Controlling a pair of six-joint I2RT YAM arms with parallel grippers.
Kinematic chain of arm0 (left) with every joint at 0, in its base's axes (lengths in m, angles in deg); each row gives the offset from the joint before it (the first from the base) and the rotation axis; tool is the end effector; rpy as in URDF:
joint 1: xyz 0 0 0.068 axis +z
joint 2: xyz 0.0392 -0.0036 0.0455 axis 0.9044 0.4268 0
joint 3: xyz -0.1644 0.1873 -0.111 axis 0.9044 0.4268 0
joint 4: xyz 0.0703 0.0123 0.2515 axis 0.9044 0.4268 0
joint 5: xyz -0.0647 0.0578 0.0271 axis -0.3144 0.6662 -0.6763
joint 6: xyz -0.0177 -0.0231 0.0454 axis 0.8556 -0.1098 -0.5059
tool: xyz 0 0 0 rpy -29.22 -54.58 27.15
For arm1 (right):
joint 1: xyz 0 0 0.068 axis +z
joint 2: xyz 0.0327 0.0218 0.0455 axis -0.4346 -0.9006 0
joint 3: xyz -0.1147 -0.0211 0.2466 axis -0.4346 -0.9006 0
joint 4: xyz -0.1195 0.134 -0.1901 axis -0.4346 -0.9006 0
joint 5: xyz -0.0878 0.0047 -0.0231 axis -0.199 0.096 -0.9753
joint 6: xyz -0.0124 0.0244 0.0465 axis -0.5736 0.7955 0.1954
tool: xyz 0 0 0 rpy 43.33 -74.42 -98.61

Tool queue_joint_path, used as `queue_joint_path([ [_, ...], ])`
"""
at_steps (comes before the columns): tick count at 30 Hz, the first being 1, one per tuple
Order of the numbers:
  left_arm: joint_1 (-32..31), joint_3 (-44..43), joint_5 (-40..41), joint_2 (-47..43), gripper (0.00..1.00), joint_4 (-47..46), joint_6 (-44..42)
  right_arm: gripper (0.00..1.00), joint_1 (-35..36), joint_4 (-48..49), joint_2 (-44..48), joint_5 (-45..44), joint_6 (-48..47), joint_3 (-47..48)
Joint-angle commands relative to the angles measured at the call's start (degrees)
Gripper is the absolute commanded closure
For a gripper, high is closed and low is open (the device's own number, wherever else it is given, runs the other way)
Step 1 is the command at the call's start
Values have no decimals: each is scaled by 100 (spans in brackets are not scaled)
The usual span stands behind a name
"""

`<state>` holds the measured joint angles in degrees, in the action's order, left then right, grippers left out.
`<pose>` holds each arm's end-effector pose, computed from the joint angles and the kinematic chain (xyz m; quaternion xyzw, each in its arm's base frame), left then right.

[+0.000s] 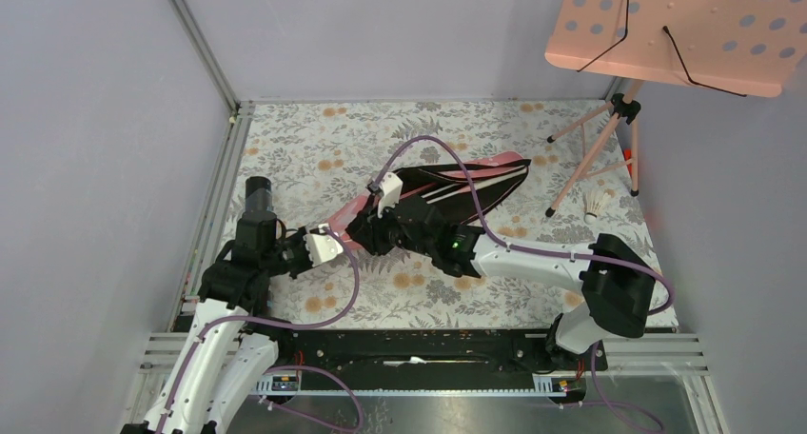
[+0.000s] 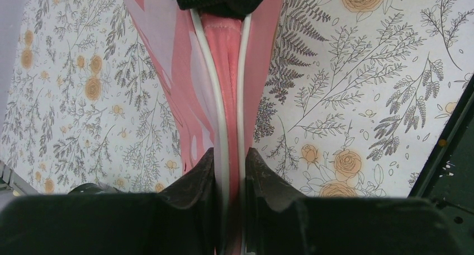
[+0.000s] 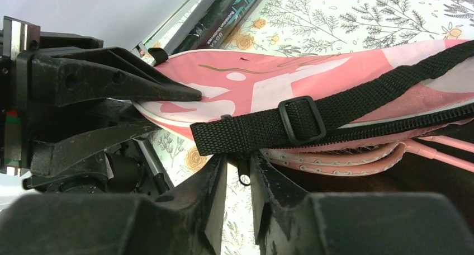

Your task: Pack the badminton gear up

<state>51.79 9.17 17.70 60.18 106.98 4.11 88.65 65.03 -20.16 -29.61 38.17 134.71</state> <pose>0.1155 -0.0441 0.2644 0.5694 0.6918 -0.0841 0.4361 0.1676 0.3244 0.2805 -0.2693 0.7359 0.4075 0.4690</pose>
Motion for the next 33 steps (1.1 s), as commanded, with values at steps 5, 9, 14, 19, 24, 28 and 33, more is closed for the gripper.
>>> queue_joint_path([
  [5, -57, -219, -489, 0, 100, 107, 121, 100, -14, -77, -63, 82, -38, 295],
  [9, -58, -318, -354, -36, 100, 114, 105, 100, -10, -1066, -11, -555, -193, 464],
  [14, -58, -419, -175, -164, 100, 313, -229, 100, -86, -2799, -56, -1932, -602, 789],
  [19, -56, -545, -169, -297, 100, 580, -389, 100, -639, -3181, 34, -1955, -783, 531],
  [24, -50, -592, -62, -384, 100, 604, -358, 100, -1046, -3472, -53, -2072, -1143, 487],
  [28, -45, -669, 63, -396, 100, 649, -371, 100, -1298, -3536, 16, -2257, -1357, 434],
  [33, -34, -840, 108, -505, 100, 744, -322, 100, -1956, -3535, -119, -2726, -1643, 588],
])
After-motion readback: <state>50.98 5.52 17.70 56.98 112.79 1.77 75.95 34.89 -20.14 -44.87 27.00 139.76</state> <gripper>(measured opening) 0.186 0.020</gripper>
